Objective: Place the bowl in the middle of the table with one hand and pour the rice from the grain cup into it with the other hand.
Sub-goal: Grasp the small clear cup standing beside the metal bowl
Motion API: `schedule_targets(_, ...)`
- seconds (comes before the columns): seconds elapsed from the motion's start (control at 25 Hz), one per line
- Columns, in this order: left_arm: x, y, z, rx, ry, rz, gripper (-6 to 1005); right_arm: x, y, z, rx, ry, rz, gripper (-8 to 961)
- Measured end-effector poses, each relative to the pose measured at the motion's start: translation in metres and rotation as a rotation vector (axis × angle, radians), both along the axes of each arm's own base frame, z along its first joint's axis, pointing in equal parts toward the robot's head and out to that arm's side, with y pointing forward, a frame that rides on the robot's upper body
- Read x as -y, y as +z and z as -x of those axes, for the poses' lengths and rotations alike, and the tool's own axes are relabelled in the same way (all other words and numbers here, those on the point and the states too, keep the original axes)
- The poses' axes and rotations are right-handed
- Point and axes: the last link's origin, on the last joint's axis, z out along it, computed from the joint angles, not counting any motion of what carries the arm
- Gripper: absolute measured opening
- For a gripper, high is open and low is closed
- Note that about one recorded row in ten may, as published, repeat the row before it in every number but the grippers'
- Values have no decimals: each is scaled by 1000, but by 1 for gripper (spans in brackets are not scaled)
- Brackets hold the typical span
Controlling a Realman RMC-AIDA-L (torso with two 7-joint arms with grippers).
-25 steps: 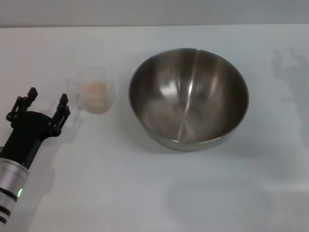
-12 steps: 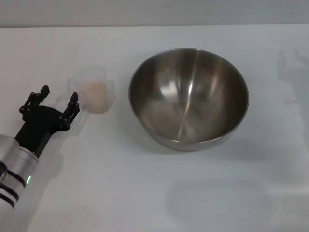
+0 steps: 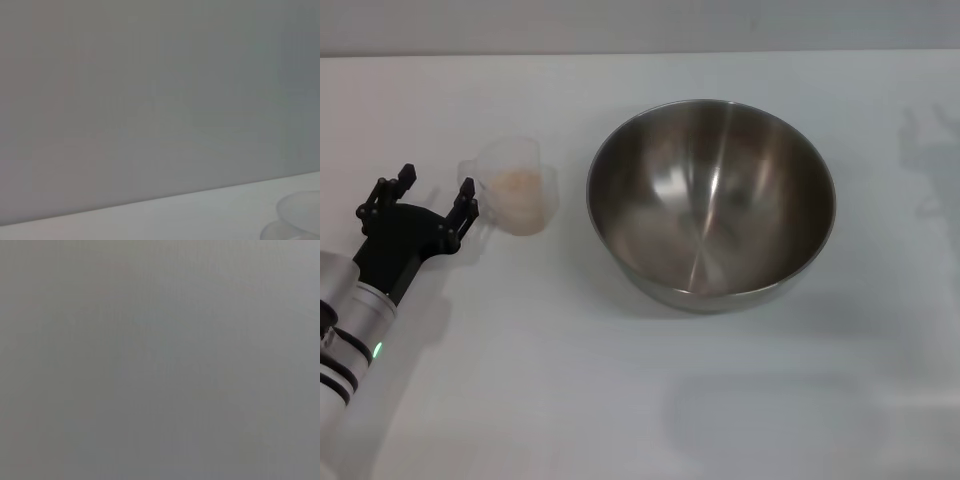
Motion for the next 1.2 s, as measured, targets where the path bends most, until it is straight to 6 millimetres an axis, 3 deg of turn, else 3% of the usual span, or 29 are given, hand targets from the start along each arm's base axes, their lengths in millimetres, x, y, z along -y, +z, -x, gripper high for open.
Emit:
schedule_targets(0.84,-17,3,-1,20,57,-19,703,-2,1,3,-1,11,-4,349)
schedule_targets(1.2,-23,2,-7,31,44,-16,406,-3,5,1,-4,3,-19,349)
